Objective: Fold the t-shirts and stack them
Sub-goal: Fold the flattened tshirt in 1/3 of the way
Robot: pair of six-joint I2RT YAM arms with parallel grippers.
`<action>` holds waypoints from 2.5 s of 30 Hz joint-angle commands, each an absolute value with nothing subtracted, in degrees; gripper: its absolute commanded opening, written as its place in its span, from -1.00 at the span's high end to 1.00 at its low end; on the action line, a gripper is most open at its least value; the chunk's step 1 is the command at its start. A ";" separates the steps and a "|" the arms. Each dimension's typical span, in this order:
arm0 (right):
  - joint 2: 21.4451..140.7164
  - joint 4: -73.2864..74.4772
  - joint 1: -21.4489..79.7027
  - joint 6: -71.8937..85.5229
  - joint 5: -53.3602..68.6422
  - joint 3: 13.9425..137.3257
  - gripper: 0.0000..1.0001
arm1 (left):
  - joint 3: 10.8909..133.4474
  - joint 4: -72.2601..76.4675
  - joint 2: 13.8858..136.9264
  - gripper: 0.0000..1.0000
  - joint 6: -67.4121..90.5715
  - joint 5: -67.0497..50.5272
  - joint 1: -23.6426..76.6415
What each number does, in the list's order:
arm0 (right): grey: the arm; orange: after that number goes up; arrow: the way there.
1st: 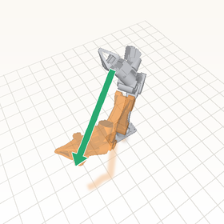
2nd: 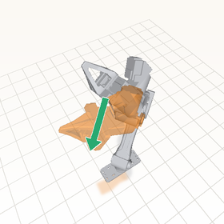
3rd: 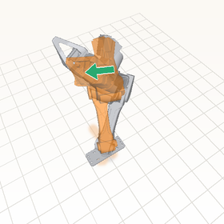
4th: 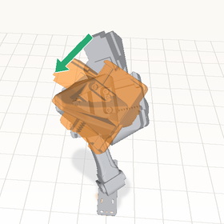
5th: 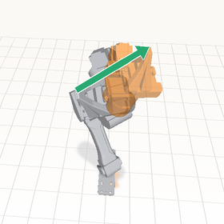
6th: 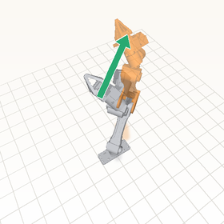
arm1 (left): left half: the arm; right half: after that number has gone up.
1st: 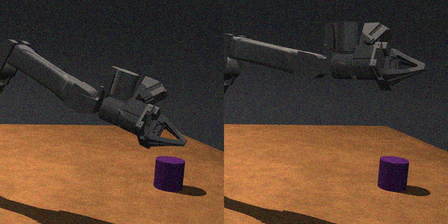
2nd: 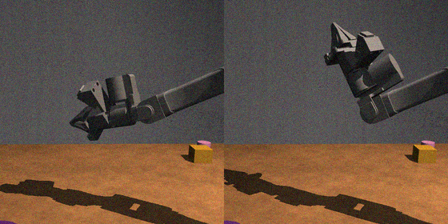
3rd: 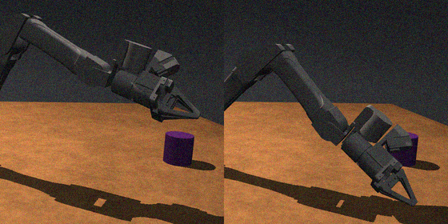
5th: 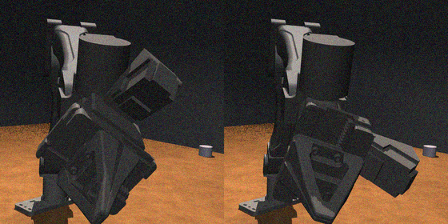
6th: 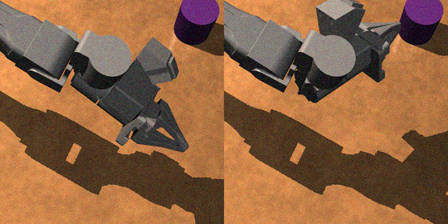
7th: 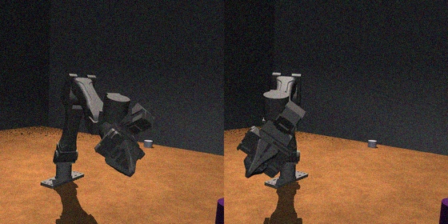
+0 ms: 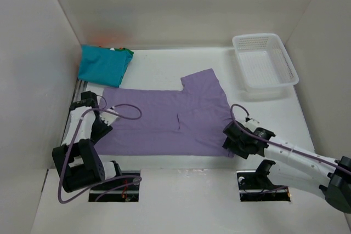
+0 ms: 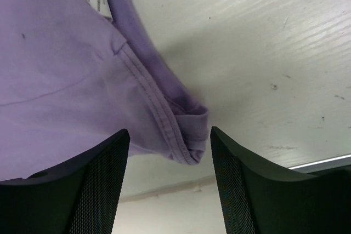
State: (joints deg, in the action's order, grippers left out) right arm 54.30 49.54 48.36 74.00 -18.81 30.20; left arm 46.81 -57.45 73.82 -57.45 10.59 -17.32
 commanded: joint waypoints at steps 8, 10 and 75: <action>50.53 51.68 51.10 77.95 -24.96 31.73 -0.31 | 26.81 -53.37 64.86 -0.12 -48.27 23.01 2.94; 51.32 51.68 53.38 79.88 -25.31 31.20 -0.31 | 27.59 -51.34 65.74 -0.11 -46.68 23.99 0.50; 55.37 47.37 57.96 82.35 -23.55 29.88 0.37 | 29.72 -40.17 66.60 -0.21 -35.77 16.86 -3.13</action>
